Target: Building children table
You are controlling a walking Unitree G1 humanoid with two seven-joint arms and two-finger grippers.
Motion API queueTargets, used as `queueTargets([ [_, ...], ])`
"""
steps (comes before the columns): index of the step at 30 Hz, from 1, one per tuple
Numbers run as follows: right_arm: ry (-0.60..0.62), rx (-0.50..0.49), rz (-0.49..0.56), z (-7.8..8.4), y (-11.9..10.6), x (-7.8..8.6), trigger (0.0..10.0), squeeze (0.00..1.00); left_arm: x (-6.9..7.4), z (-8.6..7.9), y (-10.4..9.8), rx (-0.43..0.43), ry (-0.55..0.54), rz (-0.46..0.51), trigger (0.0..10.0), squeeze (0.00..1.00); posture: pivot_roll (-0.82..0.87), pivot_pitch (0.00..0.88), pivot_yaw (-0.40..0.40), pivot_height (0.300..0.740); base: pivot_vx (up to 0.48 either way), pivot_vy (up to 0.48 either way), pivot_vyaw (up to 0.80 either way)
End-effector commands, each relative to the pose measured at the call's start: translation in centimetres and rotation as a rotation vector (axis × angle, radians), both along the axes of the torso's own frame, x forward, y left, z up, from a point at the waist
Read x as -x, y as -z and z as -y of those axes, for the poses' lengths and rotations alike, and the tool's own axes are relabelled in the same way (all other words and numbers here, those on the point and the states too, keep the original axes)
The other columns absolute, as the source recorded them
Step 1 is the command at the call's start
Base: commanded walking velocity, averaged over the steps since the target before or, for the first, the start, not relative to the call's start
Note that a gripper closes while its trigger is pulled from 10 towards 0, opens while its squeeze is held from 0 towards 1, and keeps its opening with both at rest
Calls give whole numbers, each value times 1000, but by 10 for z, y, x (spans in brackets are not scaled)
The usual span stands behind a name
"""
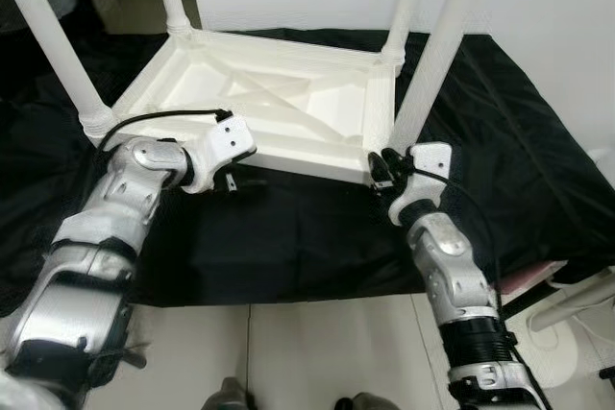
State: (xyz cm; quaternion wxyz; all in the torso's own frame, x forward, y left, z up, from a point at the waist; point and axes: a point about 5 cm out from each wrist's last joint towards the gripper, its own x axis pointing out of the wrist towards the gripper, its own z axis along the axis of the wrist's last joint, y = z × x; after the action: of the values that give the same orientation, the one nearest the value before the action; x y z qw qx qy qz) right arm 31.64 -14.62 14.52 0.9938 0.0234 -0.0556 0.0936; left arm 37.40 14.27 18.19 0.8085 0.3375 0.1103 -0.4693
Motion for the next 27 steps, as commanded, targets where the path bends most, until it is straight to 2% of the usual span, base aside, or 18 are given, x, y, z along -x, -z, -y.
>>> queueTargets([
  [1,58,-6,-28,11,7,2,10000,0,-15,-7,-7,34,-281,239,10000,0,-89,50,53,740,0,0,0],
  [5,107,-13,-35,21,10,7,10000,0,-25,-1,-7,46,-344,232,10000,0,-99,51,57,740,0,0,0],
  [12,120,-13,-37,24,12,9,10000,0,-30,2,-7,50,-385,242,10000,0,-117,56,59,740,0,0,0],
  [14,101,-17,-41,20,12,11,10000,0,-32,4,-9,54,-397,251,10000,0,-122,58,59,740,0,0,0],
  [16,52,-18,-58,7,17,18,10000,0,-34,5,-12,57,-418,267,10000,0,-127,64,58,740,0,0,0],
  [17,52,-18,-58,7,17,18,10000,0,-34,5,-12,57,-418,267,10000,0,-127,64,58,740,0,0,0],
  [19,18,-22,-69,-3,21,23,10000,0,-36,6,-16,68,-427,276,10000,0,-131,72,57,740,0,0,0],
  [20,18,-22,-69,-3,21,23,10000,0,-36,6,-16,68,-427,276,10000,0,-131,72,57,740,0,0,0],
  [22,-33,-37,-80,-17,24,30,10000,0,-38,8,-21,83,-443,285,10000,0,-136,82,57,740,0,0,0],
  [27,-75,-50,-91,-30,27,38,10000,0,-41,9,-25,100,-468,292,10000,0,-144,91,57,740,0,0,0],
])
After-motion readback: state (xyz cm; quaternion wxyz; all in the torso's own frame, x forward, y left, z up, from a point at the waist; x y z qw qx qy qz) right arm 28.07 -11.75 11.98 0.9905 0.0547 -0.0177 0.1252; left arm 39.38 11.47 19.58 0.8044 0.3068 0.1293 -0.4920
